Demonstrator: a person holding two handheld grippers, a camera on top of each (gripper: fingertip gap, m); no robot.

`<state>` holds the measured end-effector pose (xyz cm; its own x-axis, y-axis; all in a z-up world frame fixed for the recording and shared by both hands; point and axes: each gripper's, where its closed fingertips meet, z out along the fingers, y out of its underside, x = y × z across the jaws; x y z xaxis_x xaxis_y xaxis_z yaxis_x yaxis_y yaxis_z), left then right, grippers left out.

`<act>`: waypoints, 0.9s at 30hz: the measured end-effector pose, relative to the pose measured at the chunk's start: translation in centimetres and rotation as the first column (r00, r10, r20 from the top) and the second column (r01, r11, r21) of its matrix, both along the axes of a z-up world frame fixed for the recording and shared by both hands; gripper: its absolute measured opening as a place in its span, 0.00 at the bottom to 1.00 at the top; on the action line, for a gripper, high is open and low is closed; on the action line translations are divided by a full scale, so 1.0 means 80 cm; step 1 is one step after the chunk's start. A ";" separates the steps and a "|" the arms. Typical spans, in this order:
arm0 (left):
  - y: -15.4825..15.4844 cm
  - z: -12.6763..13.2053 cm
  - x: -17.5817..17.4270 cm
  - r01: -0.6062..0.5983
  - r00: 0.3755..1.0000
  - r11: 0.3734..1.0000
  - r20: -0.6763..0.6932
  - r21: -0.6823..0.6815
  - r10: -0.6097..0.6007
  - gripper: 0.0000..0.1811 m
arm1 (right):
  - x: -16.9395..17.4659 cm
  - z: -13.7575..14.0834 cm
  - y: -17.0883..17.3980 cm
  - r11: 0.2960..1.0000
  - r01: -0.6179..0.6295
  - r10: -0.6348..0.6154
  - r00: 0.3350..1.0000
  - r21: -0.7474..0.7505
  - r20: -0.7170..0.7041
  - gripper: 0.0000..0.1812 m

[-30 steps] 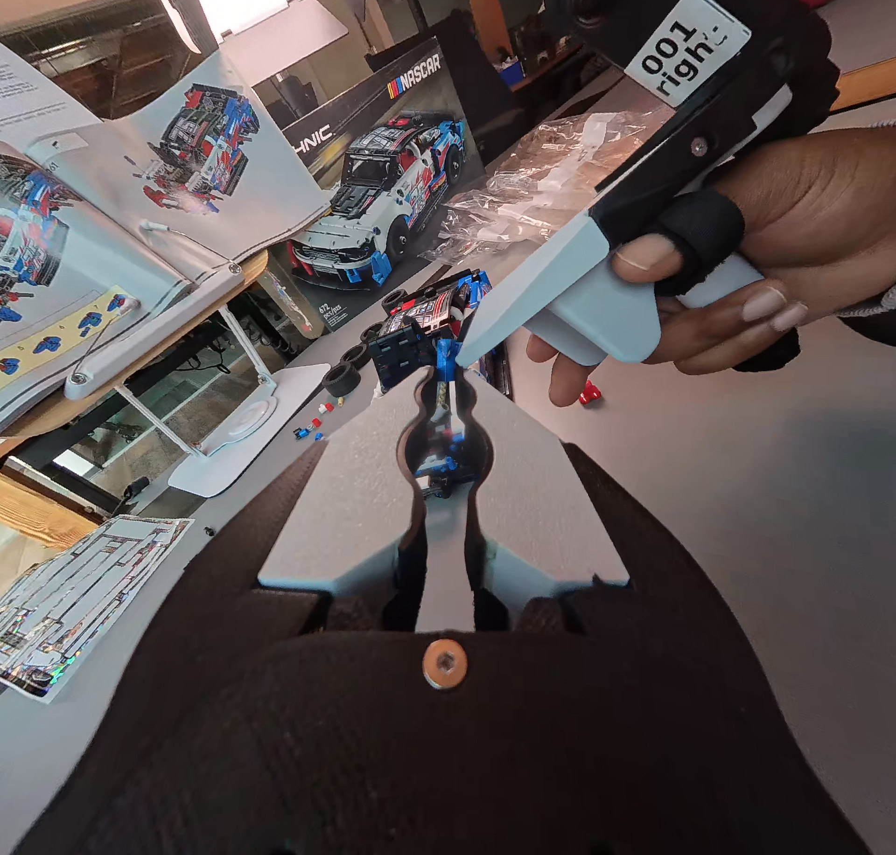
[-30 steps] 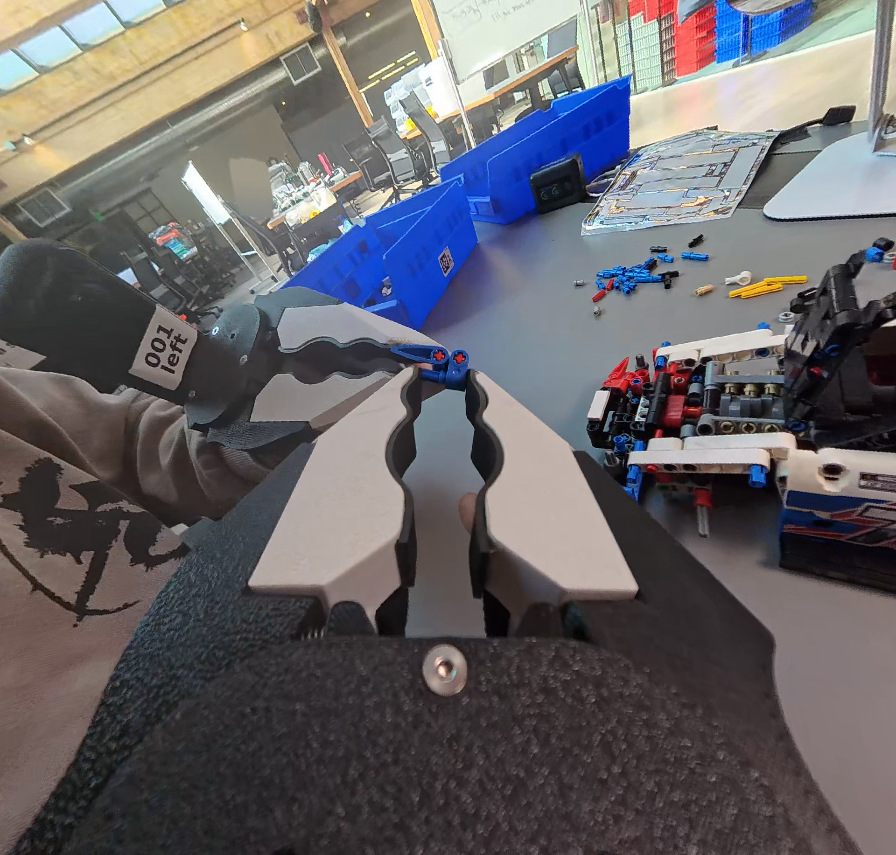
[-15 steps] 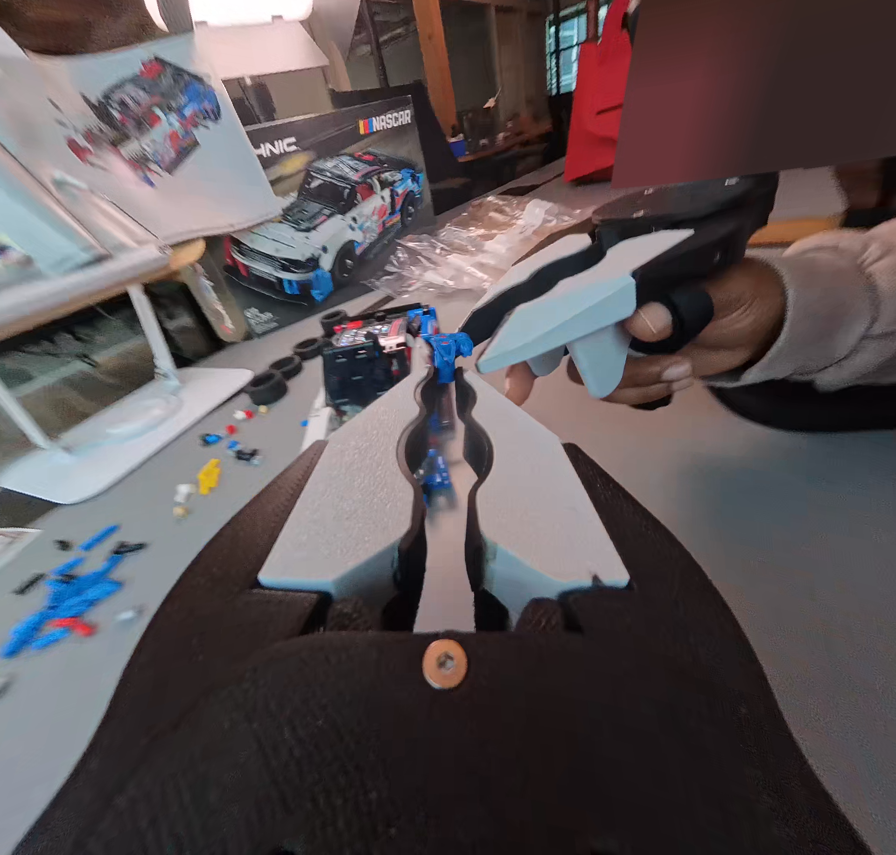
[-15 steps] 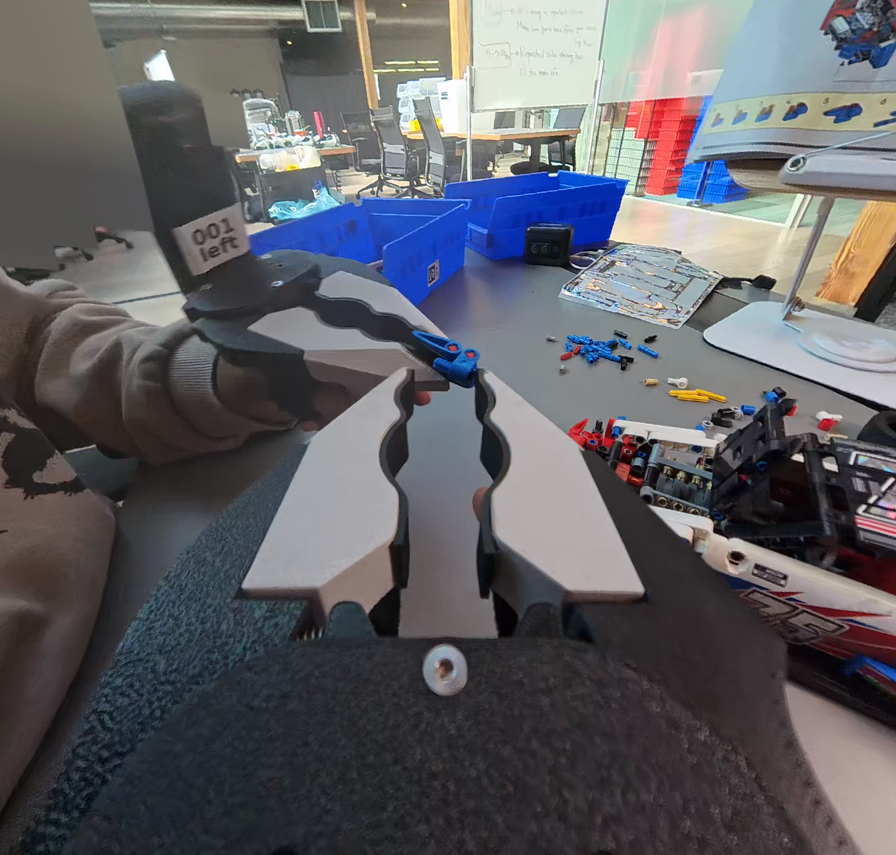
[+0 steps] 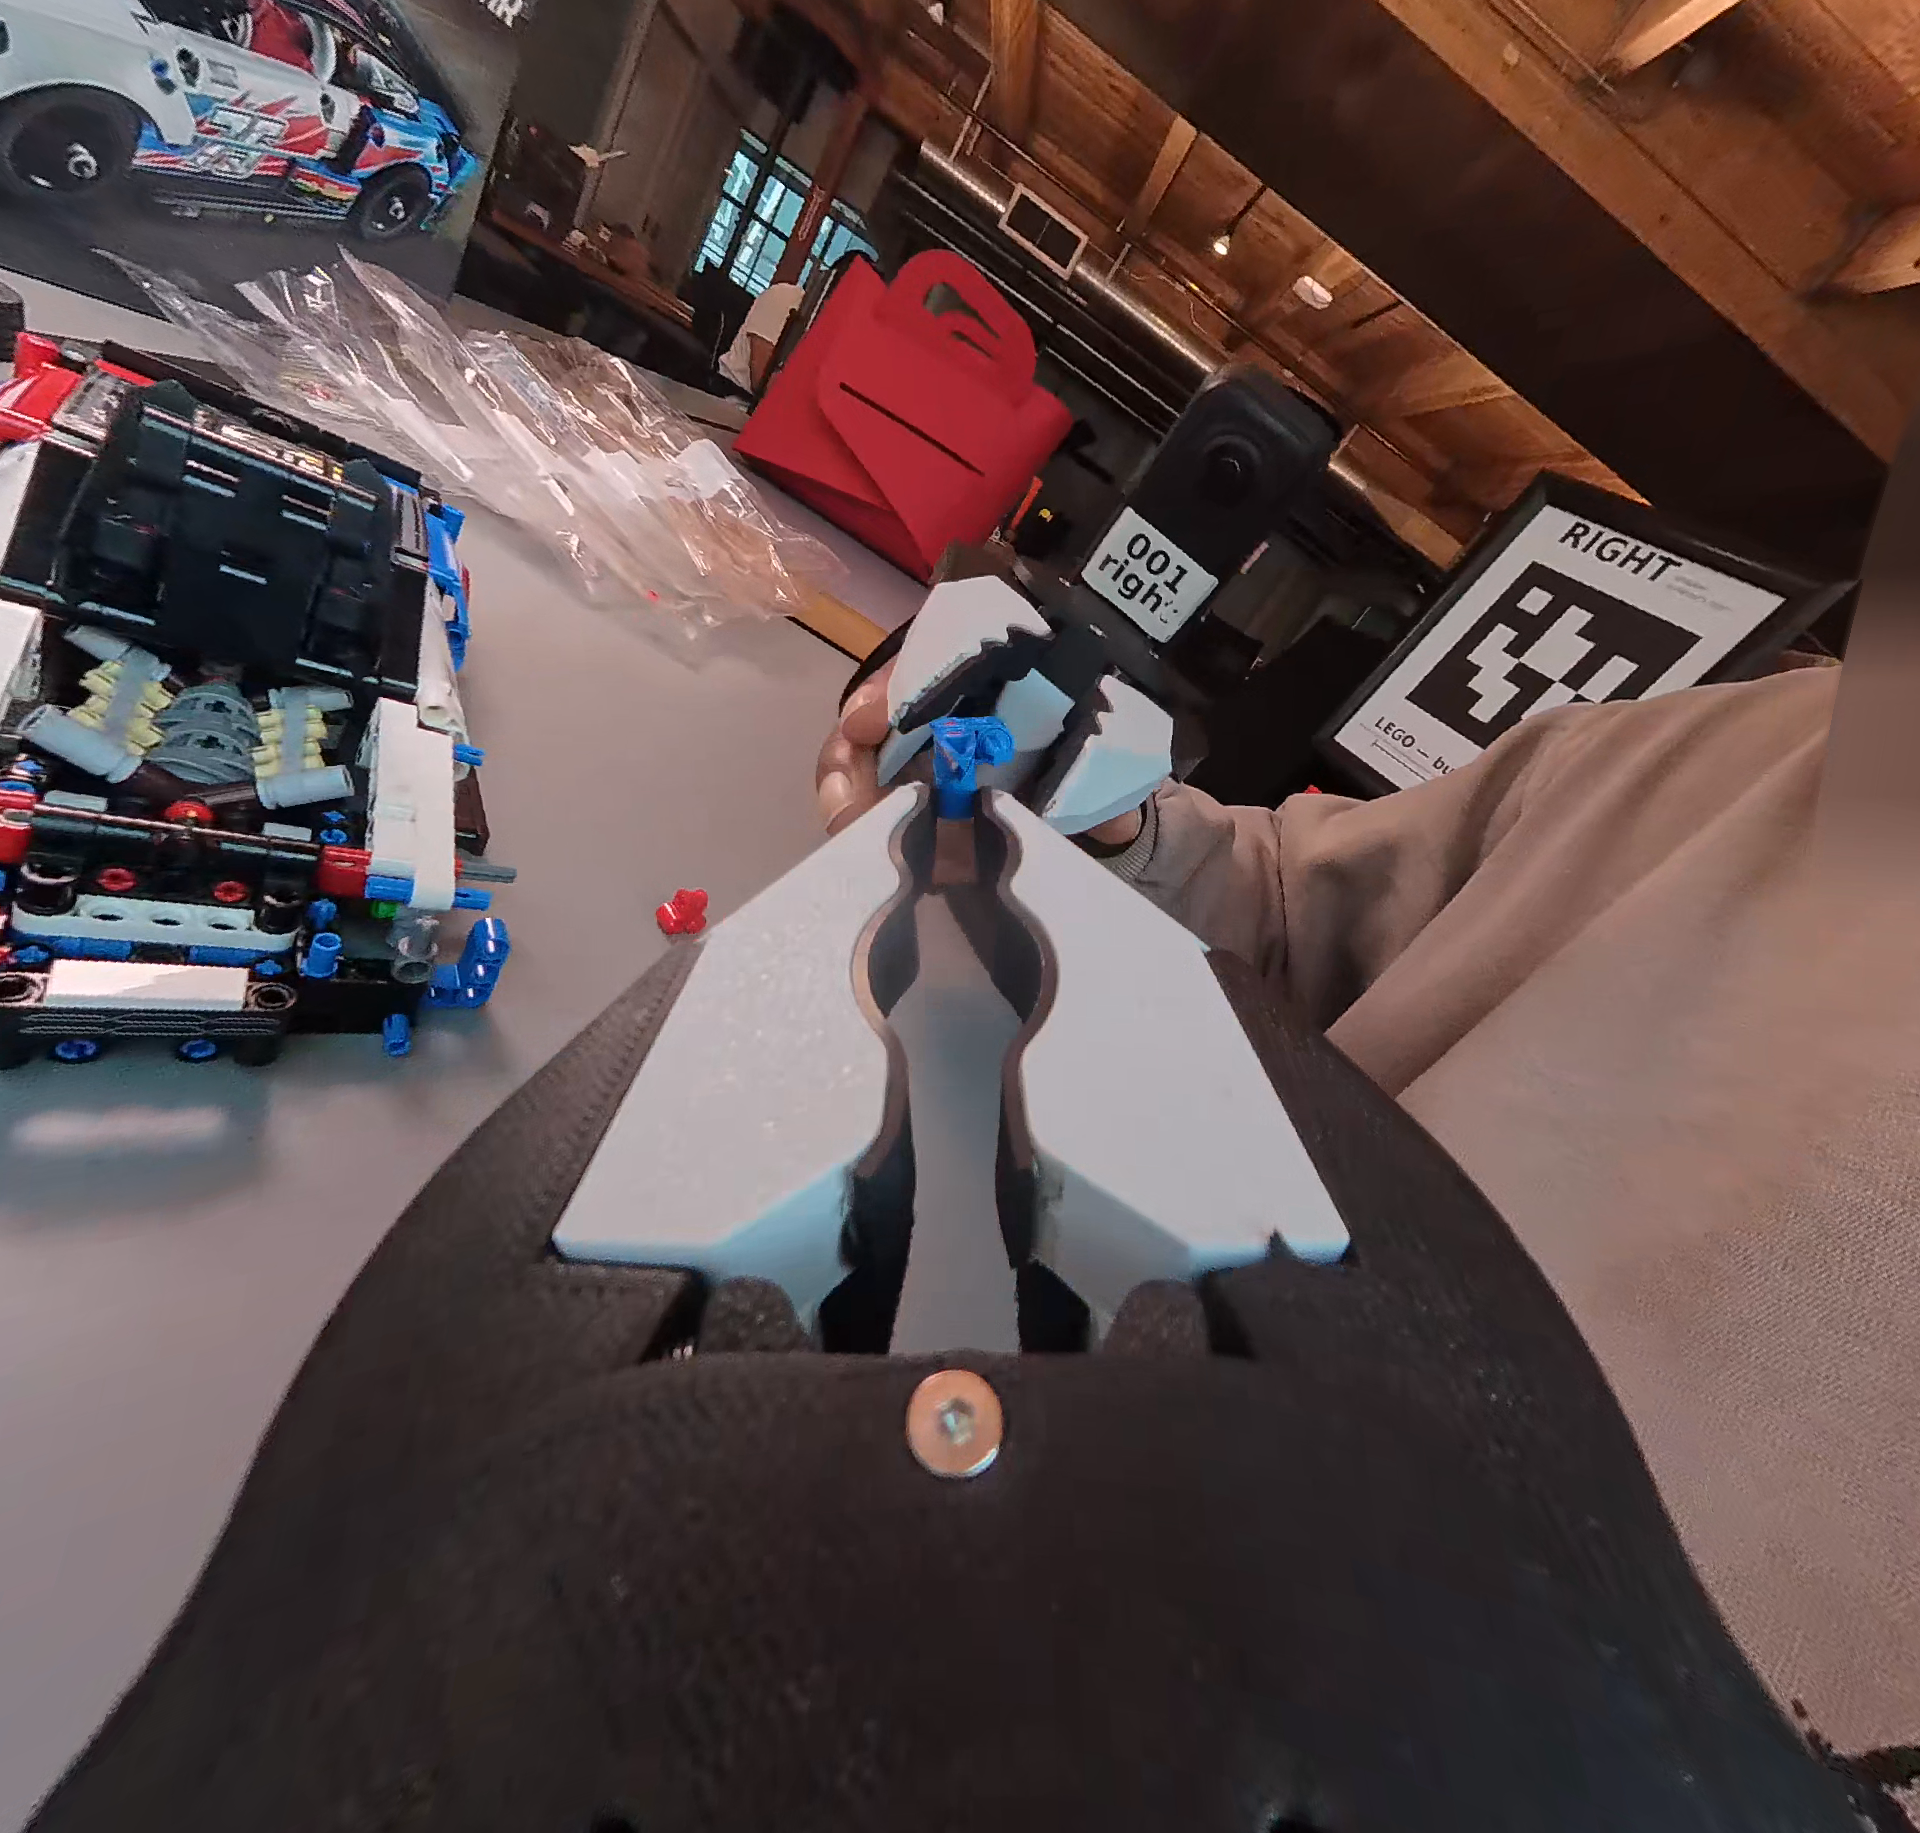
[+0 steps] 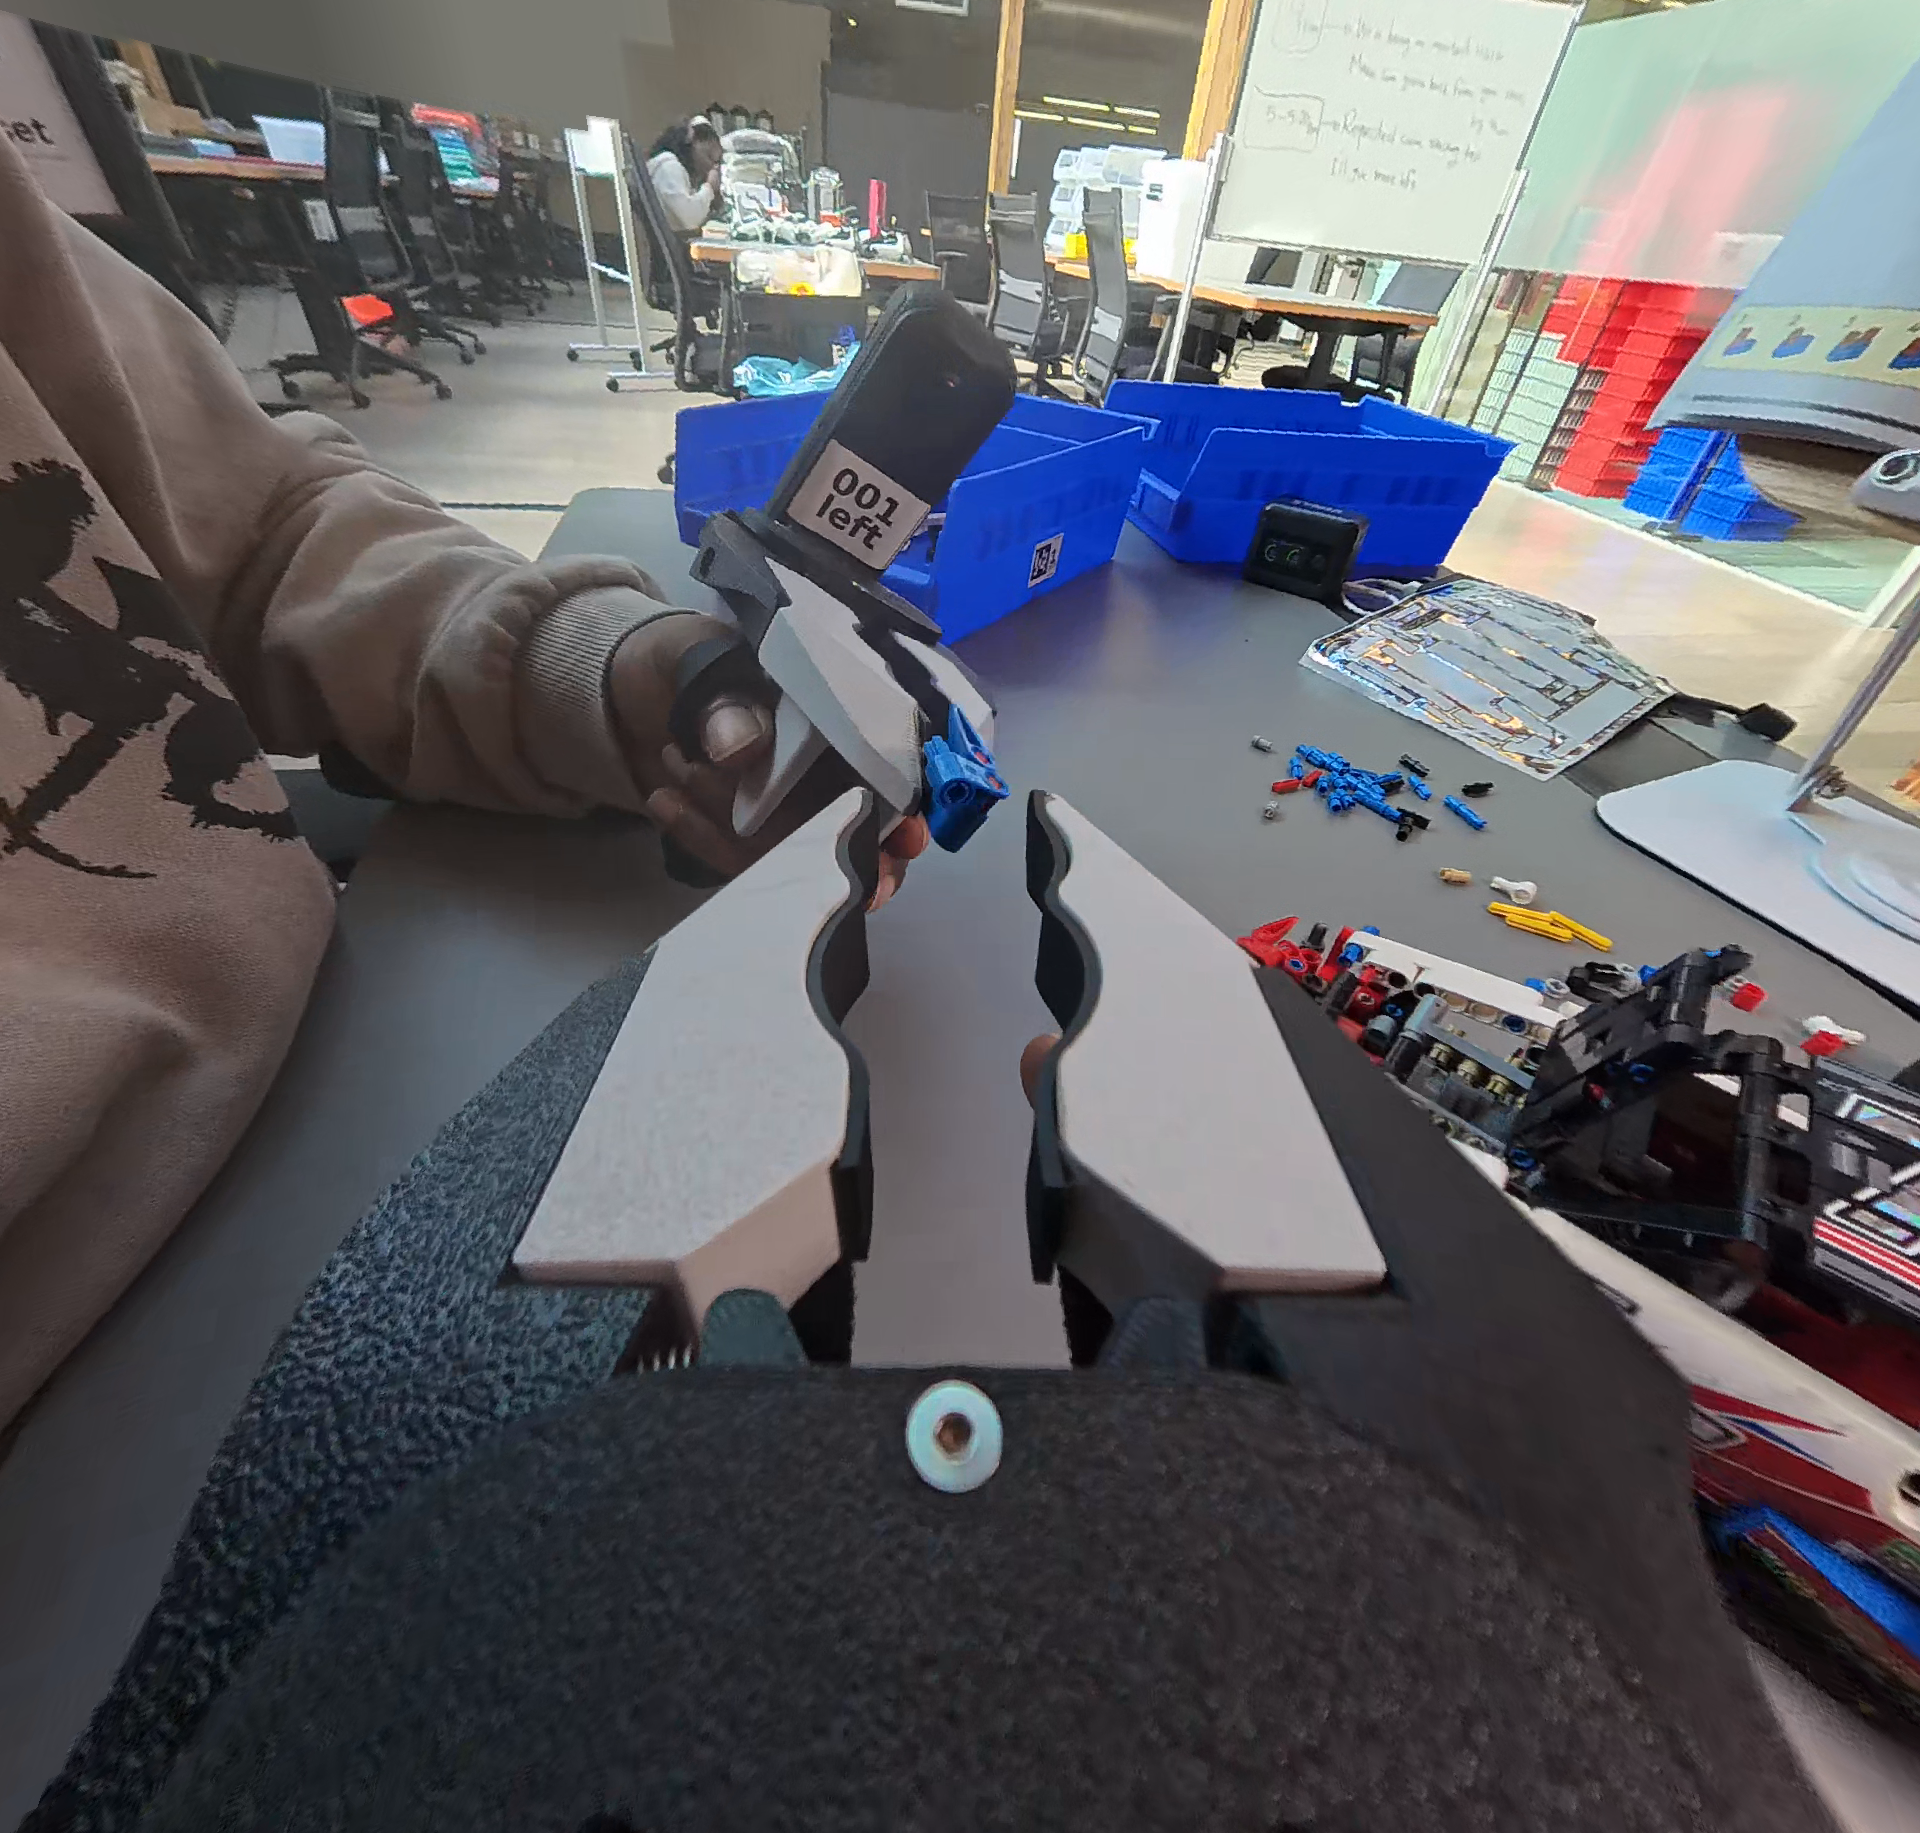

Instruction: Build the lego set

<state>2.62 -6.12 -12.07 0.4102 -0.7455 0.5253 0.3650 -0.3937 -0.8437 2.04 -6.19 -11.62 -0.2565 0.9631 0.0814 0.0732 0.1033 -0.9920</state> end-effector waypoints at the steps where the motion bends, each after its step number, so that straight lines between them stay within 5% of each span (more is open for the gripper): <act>1: -0.002 -0.001 0.003 0.015 1.000 1.000 -0.007 0.001 -0.015 0.03 | 0.001 -0.002 -0.002 1.000 -0.014 0.014 1.000 -0.014 0.015 0.13; 10: -0.008 -0.011 0.014 0.058 0.996 0.998 -0.063 0.006 -0.057 0.03 | 0.007 -0.007 -0.010 0.990 -0.096 0.101 0.994 -0.104 0.050 0.07; 27: -0.007 -0.056 0.018 0.053 0.908 0.998 -0.418 0.037 -0.032 0.05 | 0.015 -0.069 -0.010 0.985 -0.151 0.127 0.963 0.083 0.236 0.07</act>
<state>4.06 -6.71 -16.53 0.5515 -0.7866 0.2776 -0.0400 -0.3574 -0.9331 3.27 -7.00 -17.13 -0.4103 0.9066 0.0983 0.2753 0.2259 -0.9344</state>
